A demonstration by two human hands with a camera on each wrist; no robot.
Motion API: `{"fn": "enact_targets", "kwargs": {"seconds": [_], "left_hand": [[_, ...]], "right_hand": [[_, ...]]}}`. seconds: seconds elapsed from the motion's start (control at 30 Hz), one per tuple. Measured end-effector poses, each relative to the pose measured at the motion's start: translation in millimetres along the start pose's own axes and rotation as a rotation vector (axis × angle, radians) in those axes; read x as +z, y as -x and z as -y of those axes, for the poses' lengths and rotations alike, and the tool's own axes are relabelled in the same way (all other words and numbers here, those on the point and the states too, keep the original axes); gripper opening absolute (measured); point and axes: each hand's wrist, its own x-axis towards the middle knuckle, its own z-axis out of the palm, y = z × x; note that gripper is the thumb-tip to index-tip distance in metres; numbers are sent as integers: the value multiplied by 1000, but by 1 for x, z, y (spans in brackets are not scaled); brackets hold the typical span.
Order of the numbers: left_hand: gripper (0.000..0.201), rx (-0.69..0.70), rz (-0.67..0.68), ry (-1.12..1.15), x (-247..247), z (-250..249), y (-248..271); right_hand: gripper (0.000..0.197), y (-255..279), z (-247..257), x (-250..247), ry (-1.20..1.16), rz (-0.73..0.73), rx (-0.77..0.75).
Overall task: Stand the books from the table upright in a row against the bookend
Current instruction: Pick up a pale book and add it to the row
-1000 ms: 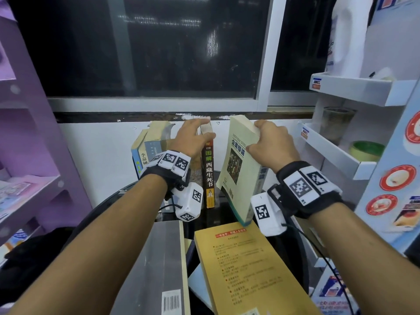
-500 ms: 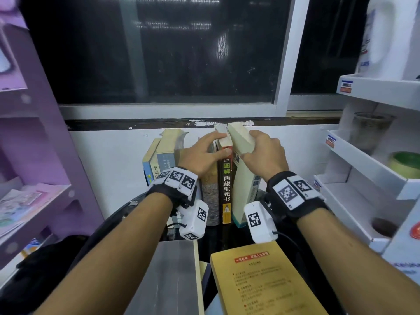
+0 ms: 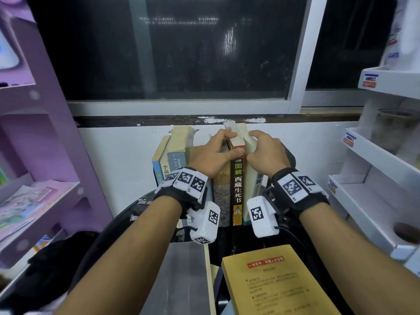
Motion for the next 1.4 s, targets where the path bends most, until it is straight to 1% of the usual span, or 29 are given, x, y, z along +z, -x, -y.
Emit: {"fn": "enact_targets", "kwargs": {"seconds": [0.13,0.23,0.4,0.5,0.67,0.93,1.07,1.4], "left_hand": [[45,26,-22,18,1,-2,2],[45,21,-20,47,1,-3,2],[41,15,-20,78,1,-4,3],[41,9,-21,92,1,-4,3],[41,23,-22,72,0,-6,4],[41,31,-28,34,0,-2,3],[40,30,-25,49,0,0,1],[42,39,-19,56,0,2,1]], "right_hand": [[60,-7,-4,-2,-6,69,-32],[63,-10,-6,-7,-37,145,-68],[81,-8,-12,-17,-93,323,-113],[93,-6,-16,-19,-25,390,-185],[94,-6,-20,-15,6,352,-256],[94,-10,-22,-7,-14,303,-273],[93,-12,-21,-7,-1,289,-284],[101,-14,-24,-2,22,325,-281]]}}
